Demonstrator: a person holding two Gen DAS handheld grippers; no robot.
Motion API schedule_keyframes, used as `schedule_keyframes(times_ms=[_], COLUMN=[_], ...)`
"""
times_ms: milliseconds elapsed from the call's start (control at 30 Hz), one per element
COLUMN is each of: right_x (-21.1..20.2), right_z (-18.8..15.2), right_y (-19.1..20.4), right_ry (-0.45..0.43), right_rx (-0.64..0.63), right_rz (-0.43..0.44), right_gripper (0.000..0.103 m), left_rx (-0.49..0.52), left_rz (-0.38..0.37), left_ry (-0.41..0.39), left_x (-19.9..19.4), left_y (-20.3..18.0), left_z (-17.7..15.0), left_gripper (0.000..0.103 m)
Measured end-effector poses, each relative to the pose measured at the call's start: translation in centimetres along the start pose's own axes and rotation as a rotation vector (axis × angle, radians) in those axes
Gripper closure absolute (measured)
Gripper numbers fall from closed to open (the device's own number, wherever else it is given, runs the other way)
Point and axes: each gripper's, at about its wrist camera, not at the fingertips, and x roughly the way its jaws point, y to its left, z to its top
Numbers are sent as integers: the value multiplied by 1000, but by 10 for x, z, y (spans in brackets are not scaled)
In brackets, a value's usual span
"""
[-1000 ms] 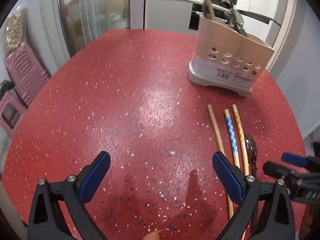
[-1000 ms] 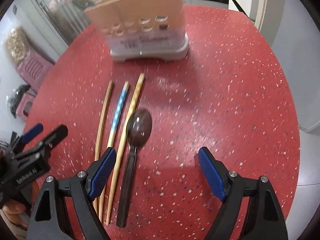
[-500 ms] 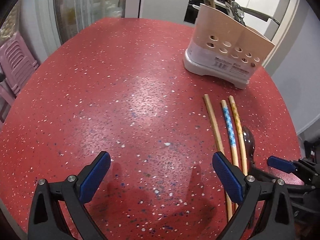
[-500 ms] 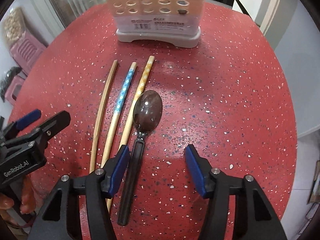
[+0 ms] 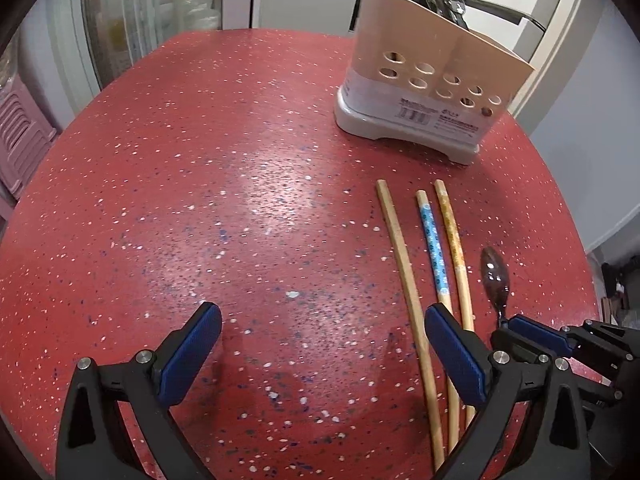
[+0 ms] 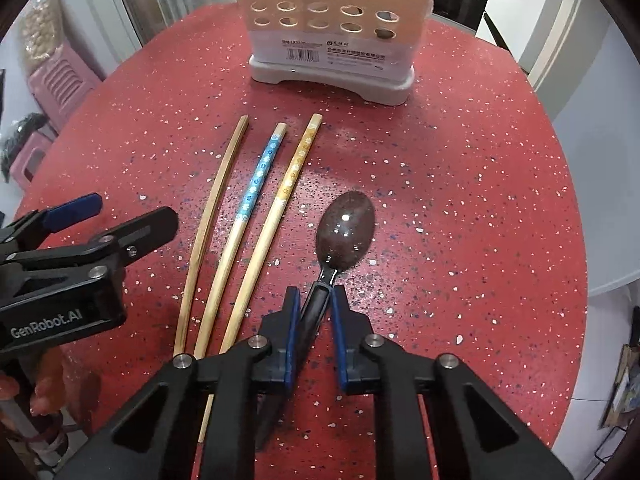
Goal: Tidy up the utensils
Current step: 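Grasp the last dark spoon with the right tool while the left tool grasps a wooden chopstick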
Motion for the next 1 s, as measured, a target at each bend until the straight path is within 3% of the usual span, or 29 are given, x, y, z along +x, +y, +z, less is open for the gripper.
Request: schedule_keyframes(times_ms=[567,633,767,867,933,1000], right_x=[1,-1,-2,1,2,2], right_z=[-1,-2,-2,0,2,3], right_y=[-34,-39,-47,-52,-53,-53], right_ry=[-31,-41,-44,-17,1,8], right_rx=[26,39,45,49,51,45], right_rz=[135,160,173,203,210,208], right_gripper=[93,100,101,101,98,90], left_rx=[133,148,189,224,239,240], left_rz=[102,96,74,54,52,47], left_ry=[90,104,126,129,127,120], left_x=[31,32,33,35,35,33], left_y=[-48,-56,-68,-83,-88,-88], left_z=[17,20,25,27,27,26], left_gripper=[2,8,23,48,68,69])
